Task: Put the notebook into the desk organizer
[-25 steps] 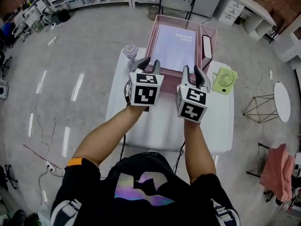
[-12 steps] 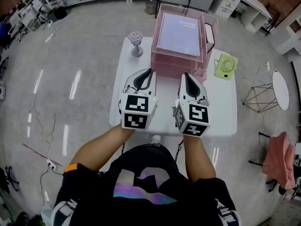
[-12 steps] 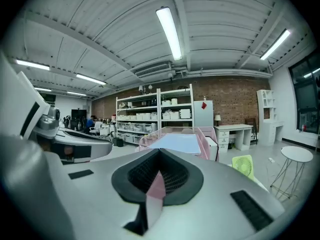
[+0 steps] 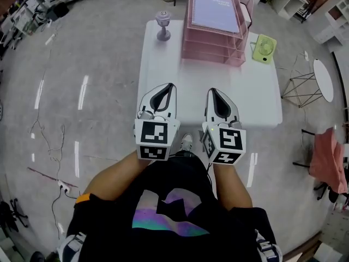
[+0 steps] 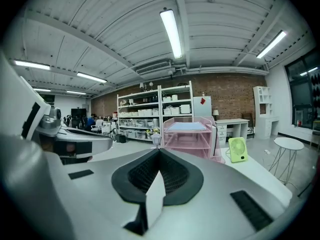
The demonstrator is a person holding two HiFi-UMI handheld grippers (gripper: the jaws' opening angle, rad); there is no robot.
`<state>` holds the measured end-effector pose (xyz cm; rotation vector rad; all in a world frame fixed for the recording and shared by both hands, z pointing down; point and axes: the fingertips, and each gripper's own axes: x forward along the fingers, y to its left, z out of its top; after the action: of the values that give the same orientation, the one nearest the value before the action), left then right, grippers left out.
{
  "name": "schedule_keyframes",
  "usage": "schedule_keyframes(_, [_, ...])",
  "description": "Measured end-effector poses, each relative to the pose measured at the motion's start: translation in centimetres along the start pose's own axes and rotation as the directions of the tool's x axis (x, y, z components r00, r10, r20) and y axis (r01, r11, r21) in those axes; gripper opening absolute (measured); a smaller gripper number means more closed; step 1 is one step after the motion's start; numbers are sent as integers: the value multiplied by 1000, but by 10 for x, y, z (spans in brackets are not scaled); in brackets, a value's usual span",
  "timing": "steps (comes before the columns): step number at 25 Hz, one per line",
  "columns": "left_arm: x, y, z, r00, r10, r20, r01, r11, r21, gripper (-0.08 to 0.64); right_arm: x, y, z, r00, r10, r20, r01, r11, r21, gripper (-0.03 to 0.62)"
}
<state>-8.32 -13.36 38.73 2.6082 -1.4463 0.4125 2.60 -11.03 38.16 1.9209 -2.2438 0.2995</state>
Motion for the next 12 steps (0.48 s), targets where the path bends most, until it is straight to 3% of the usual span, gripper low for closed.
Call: schedule_keyframes(12, [-105,-14,-41,997,-72,18,72,997,27,9,-81,68,-38,999,-30,-25,30,1000,-6,18])
